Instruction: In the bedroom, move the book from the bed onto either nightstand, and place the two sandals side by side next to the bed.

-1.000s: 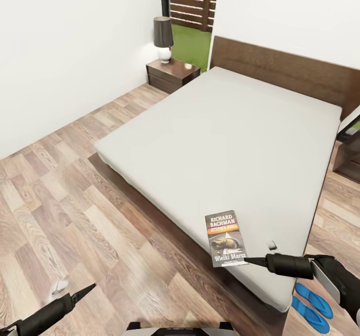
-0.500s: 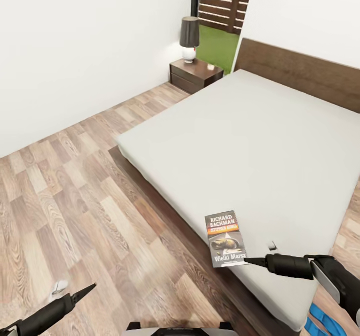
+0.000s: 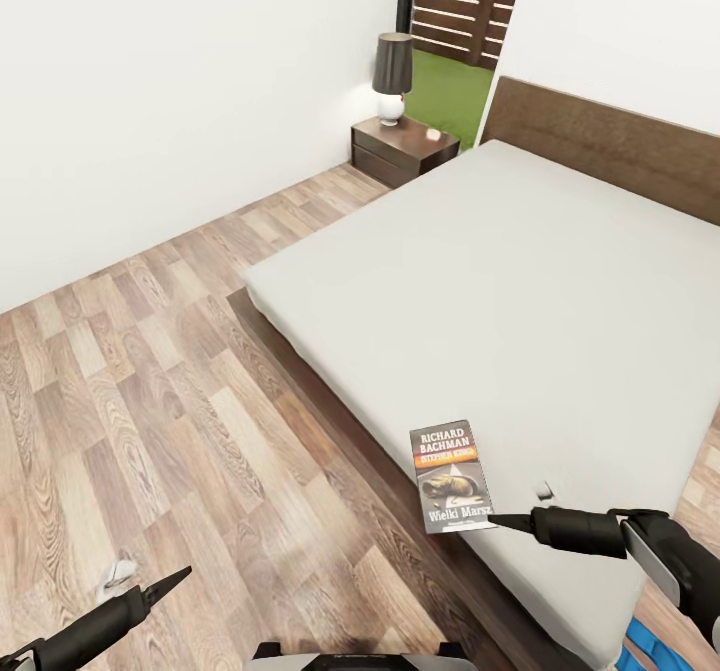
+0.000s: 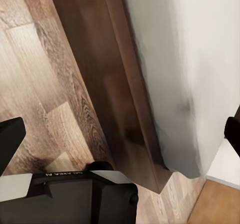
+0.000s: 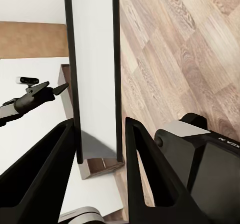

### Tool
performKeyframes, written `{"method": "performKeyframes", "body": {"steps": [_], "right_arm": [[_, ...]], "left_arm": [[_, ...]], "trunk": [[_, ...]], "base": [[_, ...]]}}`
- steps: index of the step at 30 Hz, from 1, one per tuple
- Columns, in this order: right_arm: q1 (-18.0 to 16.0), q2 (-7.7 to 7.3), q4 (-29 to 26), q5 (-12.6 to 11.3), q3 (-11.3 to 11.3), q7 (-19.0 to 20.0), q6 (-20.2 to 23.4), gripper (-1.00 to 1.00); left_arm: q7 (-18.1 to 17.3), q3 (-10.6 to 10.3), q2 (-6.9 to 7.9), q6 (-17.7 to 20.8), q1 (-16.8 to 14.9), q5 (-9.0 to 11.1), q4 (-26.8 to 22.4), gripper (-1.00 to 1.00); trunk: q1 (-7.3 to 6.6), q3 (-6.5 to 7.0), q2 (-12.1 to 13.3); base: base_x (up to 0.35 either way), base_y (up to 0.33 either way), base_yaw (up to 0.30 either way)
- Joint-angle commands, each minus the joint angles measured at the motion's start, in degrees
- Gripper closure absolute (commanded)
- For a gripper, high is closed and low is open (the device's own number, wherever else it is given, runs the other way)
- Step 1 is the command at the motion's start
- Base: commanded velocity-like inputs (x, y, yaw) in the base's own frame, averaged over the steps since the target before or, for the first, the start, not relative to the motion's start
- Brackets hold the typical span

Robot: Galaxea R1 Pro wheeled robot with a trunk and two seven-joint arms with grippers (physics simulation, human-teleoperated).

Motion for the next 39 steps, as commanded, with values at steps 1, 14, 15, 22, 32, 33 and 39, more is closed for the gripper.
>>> {"method": "performKeyframes", "body": {"steps": [1, 14, 15, 22, 32, 33, 39], "right_arm": [[-0.1, -0.07, 0.0, -0.5, 0.3, 0.0, 0.5, 1.00], [-0.1, -0.07, 0.0, -0.4, 0.3, -0.3, 0.4, 1.00], [0.0, -0.07, 0.0, -0.4, 0.3, -0.4, 0.4, 1.00], [0.2, -0.01, 2.7, 4.0, 0.5, -0.7, 0.2, 1.00], [0.6, 3.06, 21.9, 10.4, 0.6, -0.3, -16.2, 1.00], [0.6, 3.13, 23.3, 10.4, 0.6, -0.2, -16.9, 1.00], [0.6, 3.25, 25.8, 10.5, 0.6, -0.2, -18.1, 1.00]], "left_arm": [[-0.2, 0.1, 0.00, 0.3, 0.0, -0.1, 0.0, -1.00], [-0.1, 0.1, -0.53, 0.3, 0.0, -0.1, 0.0, -1.00], [-0.1, 0.1, -0.68, 0.3, 0.0, -0.1, 0.0, -1.00], [-0.1, 0.0, -1.35, 0.3, 0.0, -0.1, 0.0, -1.00], [0.2, 0.0, -3.29, 0.2, 0.0, -0.8, 0.1, -1.00], [0.3, 0.0, -3.49, 0.2, 0.0, -1.5, 0.2, -1.00], [3.7, 0.0, -4.66, -4.4, 0.0, -6.6, 4.0, -1.00]], "trunk": [[0.03, -0.08, -0.1], [0.03, -0.08, -0.1], [0.03, -0.08, -0.1], [0.03, -0.08, -0.1], [0.03, -0.08, -0.1], [0.03, -0.08, -0.1], [0.03, -0.08, -0.1]], "base": [[0.000, 0.000, 0.000], [0.000, 0.000, 0.173], [0.000, 0.000, 0.292], [0.000, 0.000, 0.296], [0.000, 0.000, 0.297], [0.000, 0.000, 0.297], [0.000, 0.000, 0.297]]}}
